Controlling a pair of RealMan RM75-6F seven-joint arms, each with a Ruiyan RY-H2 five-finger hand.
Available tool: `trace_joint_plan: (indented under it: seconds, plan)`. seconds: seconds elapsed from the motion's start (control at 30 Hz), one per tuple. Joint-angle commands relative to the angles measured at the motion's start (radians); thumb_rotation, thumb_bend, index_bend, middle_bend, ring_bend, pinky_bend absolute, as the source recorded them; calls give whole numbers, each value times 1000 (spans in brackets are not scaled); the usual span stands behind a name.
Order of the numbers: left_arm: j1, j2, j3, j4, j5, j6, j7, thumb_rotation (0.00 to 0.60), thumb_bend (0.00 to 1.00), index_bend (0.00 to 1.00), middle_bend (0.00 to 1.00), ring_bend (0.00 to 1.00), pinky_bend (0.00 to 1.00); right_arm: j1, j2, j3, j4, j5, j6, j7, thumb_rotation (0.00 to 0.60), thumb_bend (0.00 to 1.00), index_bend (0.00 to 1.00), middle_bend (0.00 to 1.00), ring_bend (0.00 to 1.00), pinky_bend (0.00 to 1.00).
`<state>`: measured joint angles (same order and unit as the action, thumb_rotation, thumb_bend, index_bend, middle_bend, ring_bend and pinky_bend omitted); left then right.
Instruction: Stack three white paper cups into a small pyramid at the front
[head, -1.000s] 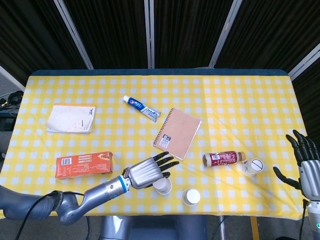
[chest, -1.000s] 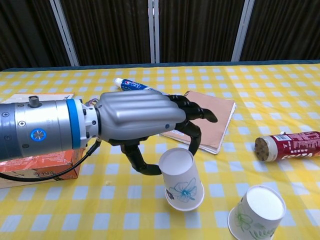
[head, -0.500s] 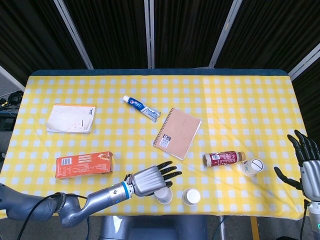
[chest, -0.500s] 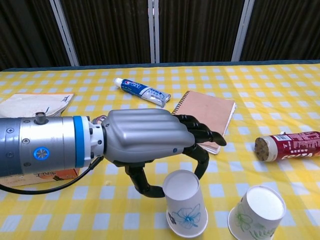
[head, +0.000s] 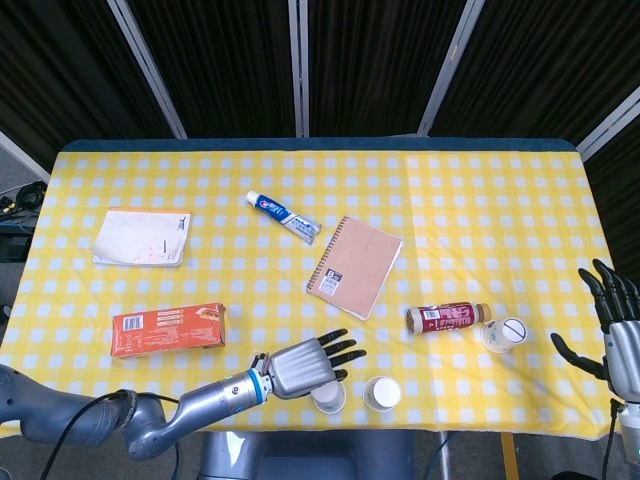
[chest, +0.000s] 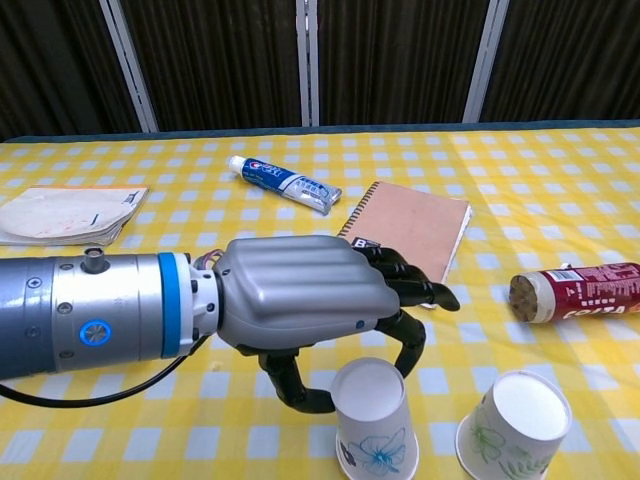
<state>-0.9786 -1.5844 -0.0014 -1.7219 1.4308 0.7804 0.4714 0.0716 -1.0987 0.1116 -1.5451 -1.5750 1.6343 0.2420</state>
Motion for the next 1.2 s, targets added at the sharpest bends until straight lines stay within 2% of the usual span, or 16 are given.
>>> trace_joint_plan:
  seconds: [0.03,0.2,0.3,0.43,0.77,1.0,1.2]
  plan:
    - [3,-6,-1,3,-5,5,11,600,339,415,0,0,0,0,0,0,0,0,0,0,600,128,89,0,0,0]
    - [10,-9,-1,0,-24,11,41,600,335,182,0,0,0,-1,0,0,-1,-2,2,-4,600,128,89,0,0,0]
    - [17,-9,1,-7,-26,20,46,600,322,96,0,0,0,-3,-1,-1,-2,-6,6,-9,600,128,88,0,0,0]
    - [24,-5,4,-13,-20,31,55,600,292,66,0,0,0,-5,-1,-4,-6,-13,11,-14,600,128,89,0,0,0]
    - [68,36,8,-33,-19,98,57,600,293,54,0,0,0,-8,-1,-9,-9,-26,18,-25,600,128,89,0,0,0]
    - [180,150,29,-71,-23,251,10,600,292,24,0,0,0,-7,-5,-7,-10,-25,17,-34,600,128,89,0,0,0]
    - [323,274,71,-83,2,436,-40,600,292,0,0,0,0,1,-14,-12,-12,-26,-4,-67,600,128,89,0,0,0]
